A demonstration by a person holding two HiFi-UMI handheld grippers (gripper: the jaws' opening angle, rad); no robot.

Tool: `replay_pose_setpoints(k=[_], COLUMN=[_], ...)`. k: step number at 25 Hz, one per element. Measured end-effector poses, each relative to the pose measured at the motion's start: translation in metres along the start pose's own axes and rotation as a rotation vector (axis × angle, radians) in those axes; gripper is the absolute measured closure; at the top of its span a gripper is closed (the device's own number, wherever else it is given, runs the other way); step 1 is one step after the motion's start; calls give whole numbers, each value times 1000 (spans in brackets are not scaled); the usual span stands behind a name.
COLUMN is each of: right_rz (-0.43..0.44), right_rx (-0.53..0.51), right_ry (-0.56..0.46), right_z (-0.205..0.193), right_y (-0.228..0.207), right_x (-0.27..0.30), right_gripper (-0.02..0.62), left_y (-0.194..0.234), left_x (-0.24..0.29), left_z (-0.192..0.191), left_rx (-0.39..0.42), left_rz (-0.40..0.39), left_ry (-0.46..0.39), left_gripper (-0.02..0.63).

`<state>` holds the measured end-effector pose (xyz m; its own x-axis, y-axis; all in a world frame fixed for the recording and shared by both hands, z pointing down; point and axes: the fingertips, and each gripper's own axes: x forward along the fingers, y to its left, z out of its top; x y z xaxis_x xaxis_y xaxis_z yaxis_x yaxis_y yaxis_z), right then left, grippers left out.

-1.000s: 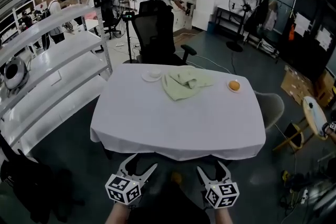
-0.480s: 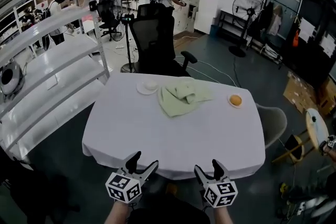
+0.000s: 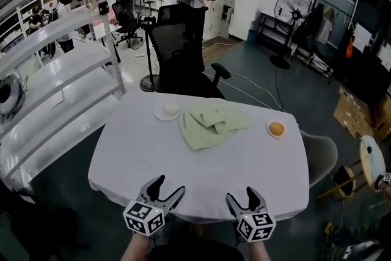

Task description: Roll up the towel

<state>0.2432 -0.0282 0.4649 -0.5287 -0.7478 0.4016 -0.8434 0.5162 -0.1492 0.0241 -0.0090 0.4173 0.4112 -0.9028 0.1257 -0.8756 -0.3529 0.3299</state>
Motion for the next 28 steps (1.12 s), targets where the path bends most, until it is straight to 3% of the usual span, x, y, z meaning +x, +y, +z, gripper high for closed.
replay_pose_setpoints(k=[19, 28], right_rz=[12, 63], right_rx=[6, -1], right_ry=[31, 56], right_z=[5, 5], right_y=[-62, -65], right_x=[52, 73], right_gripper=[264, 264], left_y=[8, -6], left_x=[67, 81], left_z=[-14, -19], left_rx=[20, 125], left_rz=[16, -26], left_ry=[50, 104], left_gripper=[262, 262])
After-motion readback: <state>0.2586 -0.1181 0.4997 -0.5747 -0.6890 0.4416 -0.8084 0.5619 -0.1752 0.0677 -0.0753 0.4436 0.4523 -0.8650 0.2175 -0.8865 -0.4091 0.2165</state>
